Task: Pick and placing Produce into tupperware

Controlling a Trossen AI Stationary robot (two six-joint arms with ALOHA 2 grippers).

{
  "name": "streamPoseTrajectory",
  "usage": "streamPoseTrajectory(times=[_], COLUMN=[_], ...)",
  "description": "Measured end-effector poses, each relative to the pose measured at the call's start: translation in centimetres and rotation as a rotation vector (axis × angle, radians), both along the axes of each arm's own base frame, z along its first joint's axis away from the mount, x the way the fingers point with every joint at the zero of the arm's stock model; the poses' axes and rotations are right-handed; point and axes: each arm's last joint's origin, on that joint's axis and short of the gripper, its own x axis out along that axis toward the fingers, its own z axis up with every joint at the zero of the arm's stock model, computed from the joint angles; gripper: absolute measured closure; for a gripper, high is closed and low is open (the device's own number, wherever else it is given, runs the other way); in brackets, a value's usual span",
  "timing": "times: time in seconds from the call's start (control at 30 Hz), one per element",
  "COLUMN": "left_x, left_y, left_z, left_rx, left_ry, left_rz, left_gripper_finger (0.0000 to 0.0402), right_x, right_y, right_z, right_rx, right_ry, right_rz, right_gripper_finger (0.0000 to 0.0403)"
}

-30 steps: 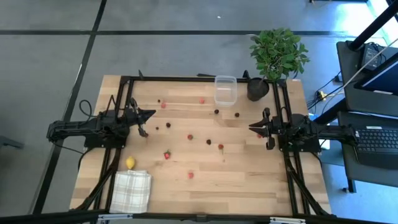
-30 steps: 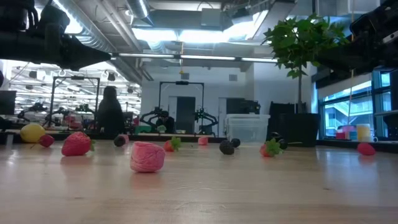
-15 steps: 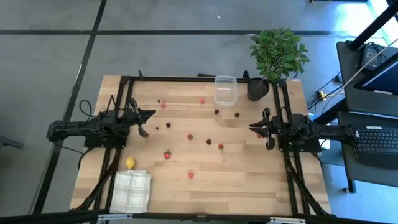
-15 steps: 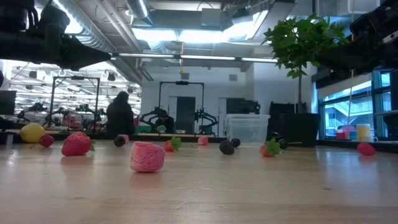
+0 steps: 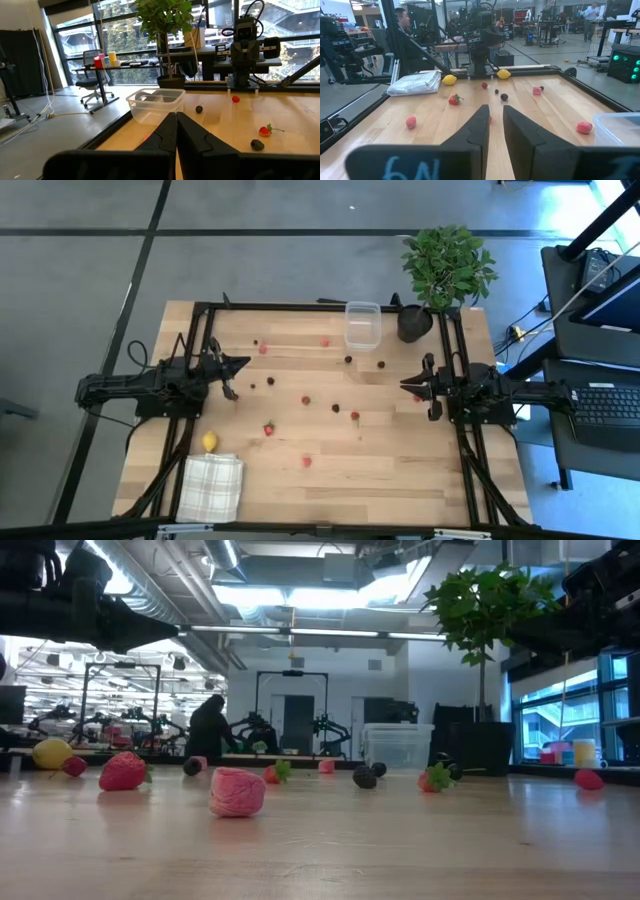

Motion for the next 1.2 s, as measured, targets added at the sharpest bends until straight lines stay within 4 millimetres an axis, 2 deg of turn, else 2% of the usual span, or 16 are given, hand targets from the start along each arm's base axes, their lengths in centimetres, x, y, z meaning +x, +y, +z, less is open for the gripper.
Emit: streamPoseTrajectory(times=[0.83,0.97,1.2], left_x=[0.0,0.0,0.0], left_y=[0.0,0.0,0.0], left_z=[0.03,0.03,0.03], left_rx=[0.0,0.0,-0.002], left_ry=[-0.004,-0.004,-0.005], left_rz=[0.0,0.001,0.0], left_gripper_finger=[0.0401,0.0401,0.0401], right_x=[0.0,0.0,0.0], right_y=[0.0,0.0,0.0], right_z=[-0.02,-0.02,-0.01], right_rx=[0.084,0.105,0.145], right_ry=[-0.001,-0.002,-0.003], right_rz=[0.002,0.002,0.003], right_gripper_finger=[0.034,0.0313,0.023])
